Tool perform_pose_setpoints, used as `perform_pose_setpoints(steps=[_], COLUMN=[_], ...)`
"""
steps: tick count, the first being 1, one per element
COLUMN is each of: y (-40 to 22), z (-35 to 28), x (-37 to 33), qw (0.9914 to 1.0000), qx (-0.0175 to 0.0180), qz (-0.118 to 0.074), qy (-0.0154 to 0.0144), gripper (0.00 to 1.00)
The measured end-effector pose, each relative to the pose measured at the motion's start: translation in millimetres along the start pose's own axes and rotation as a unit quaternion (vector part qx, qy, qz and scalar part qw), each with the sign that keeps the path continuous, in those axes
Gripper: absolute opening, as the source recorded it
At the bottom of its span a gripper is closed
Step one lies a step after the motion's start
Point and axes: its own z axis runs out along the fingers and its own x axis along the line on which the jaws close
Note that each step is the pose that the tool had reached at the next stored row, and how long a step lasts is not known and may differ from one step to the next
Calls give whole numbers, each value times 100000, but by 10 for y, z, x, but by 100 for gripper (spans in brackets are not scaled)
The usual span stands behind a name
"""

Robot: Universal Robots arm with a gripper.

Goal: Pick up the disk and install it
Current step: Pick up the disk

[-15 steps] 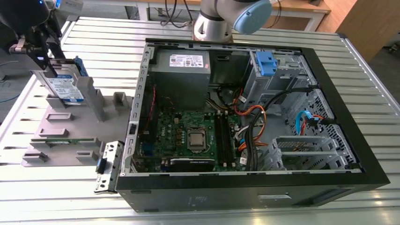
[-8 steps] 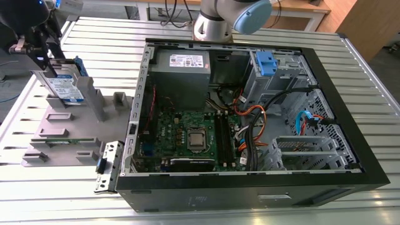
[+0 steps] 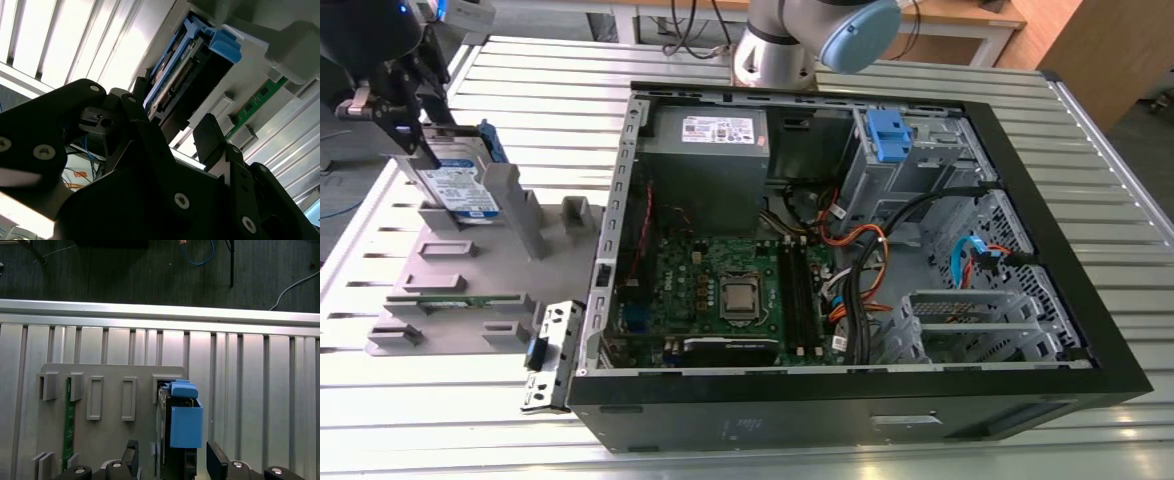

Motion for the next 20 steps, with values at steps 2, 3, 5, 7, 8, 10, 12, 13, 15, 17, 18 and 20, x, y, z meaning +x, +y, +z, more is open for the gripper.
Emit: perform_pose_setpoints(steps=[2,3,5,7,8,10,12,13,15,17,18,20], y=[0,0,0,0,0,0,0,0,0,0,0,0], z=[0,0,0,0,0,0,0,0,0,0,0,0], x=[1,2,3,4,5,6,7,8,9,10,11,12], qw=[100000,100000,100000,100000,100000,100000,100000,100000,100000,100000,100000,100000], qx=[-1,-1,1,2,0,2,1,0,0,0,3,-1], qz=[-1,-1,-1,-2,-1,-3,-3,-2,-3,1,-2,-2], qy=[1,-2,-1,0,1,-2,0,-1,-1,0,-1,1], gripper=[64,64,63,51,44,44,44,44,44,43,43,36])
